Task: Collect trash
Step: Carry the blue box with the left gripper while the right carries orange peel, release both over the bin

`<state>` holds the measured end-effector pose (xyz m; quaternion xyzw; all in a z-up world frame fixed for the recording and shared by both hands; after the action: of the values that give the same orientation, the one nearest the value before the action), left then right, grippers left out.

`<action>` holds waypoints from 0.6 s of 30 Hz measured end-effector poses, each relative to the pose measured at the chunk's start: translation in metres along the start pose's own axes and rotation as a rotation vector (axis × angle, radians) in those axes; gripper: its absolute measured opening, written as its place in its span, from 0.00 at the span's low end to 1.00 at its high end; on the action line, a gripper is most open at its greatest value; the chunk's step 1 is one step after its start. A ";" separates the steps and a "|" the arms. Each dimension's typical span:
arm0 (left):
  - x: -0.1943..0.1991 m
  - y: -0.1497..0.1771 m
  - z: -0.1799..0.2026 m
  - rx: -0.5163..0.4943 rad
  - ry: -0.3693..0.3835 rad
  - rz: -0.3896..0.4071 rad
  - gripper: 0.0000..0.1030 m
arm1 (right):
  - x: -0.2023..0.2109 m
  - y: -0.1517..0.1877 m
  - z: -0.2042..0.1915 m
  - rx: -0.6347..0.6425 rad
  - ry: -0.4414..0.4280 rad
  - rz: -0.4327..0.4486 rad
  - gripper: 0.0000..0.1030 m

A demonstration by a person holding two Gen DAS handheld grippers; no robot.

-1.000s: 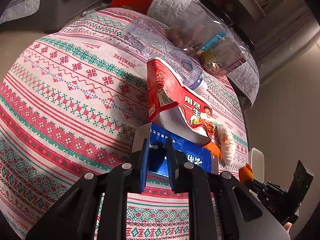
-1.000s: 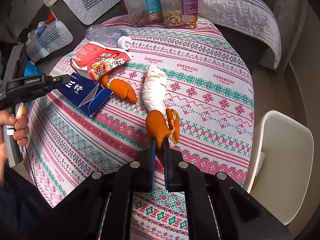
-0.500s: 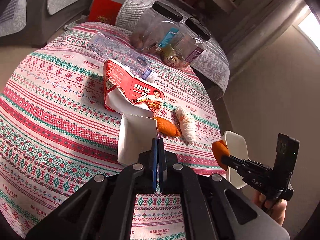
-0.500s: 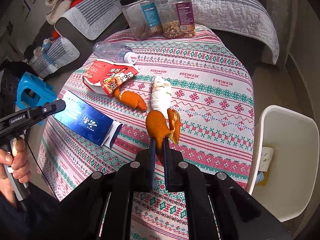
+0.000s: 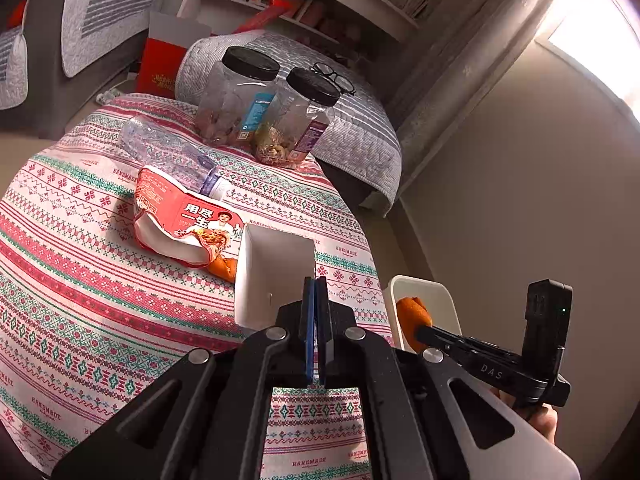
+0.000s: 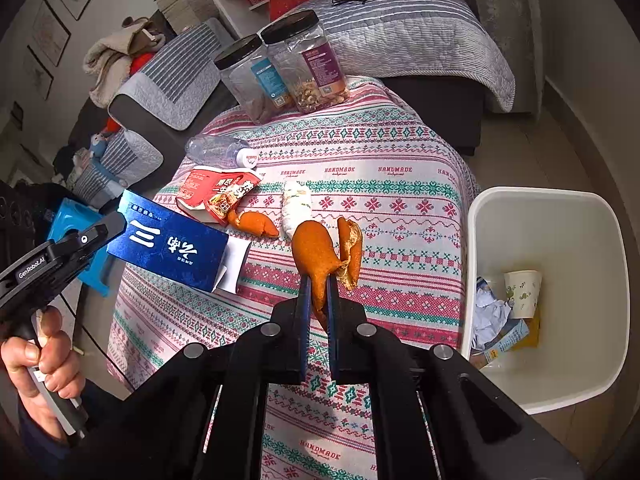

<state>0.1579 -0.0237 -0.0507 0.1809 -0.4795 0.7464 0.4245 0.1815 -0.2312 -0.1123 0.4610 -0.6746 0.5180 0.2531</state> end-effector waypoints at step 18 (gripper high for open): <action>-0.107 0.034 0.168 -0.143 0.188 -0.106 0.00 | 0.086 0.001 0.162 -0.504 0.029 0.229 0.06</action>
<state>0.1691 -0.2255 -0.0624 0.1045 -0.4793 0.7007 0.5181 0.1643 -0.4127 -0.0967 0.2967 -0.8264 0.3654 0.3089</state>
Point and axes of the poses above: each gripper's, at about its wrist camera, not at the fingertips, and x roughly against the way its jaws point, z to its right, y to its underside, the point moved 8 cm from there along -x, roughly the way its jaws point, and after that the axes turned 2 degrees about -z, right-handed, at the moved point
